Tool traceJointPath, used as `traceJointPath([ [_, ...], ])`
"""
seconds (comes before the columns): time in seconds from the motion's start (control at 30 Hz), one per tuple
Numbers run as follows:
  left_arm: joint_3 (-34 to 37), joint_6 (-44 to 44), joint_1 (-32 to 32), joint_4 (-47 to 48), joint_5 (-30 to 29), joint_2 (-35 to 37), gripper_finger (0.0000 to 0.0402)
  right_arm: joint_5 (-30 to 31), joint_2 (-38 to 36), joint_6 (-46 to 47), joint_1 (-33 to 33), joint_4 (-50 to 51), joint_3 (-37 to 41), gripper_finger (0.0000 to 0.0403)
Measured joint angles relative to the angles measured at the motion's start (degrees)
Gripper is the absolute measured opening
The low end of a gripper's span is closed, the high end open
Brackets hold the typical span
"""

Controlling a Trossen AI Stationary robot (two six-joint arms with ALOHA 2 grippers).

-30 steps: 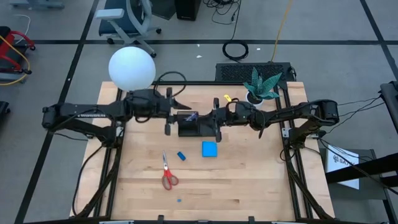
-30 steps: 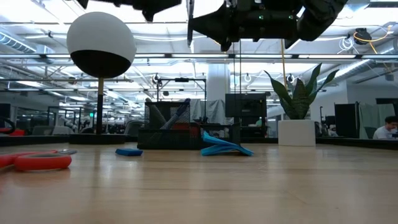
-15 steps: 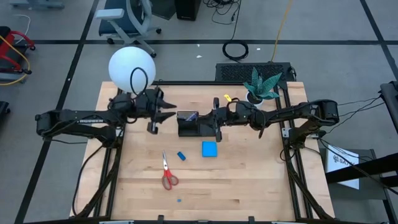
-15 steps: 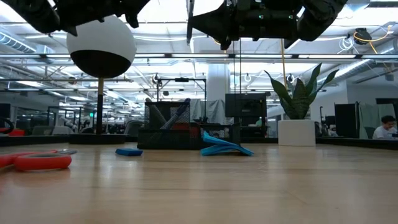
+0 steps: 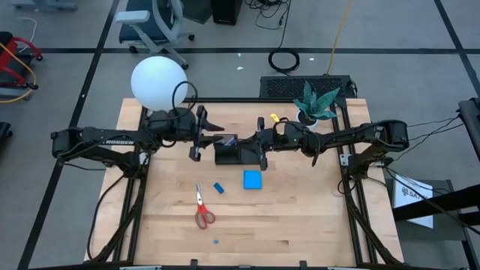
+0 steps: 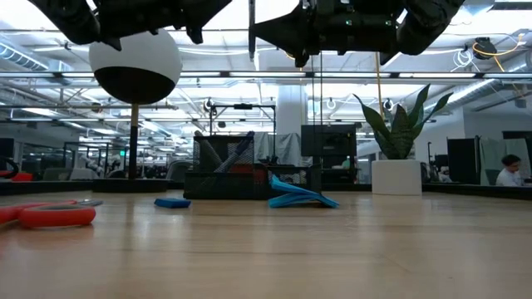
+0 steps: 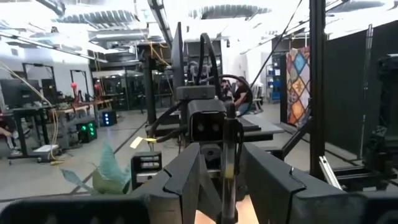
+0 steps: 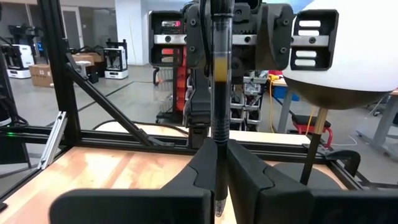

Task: Pick and place office supplies into organizer
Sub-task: Put the black pen into the black mesh organizer

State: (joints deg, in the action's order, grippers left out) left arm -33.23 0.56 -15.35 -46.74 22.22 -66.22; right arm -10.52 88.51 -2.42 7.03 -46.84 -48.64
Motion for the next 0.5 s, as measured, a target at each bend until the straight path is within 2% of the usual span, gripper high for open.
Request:
traceJointPath([
  [0.5, 0.0, 1.42, 0.88, -0.51, -1.25, -2.19, 0.0127, -0.02, 0.0, -0.24, 0.0, 0.1, 0.0, 0.0001],
])
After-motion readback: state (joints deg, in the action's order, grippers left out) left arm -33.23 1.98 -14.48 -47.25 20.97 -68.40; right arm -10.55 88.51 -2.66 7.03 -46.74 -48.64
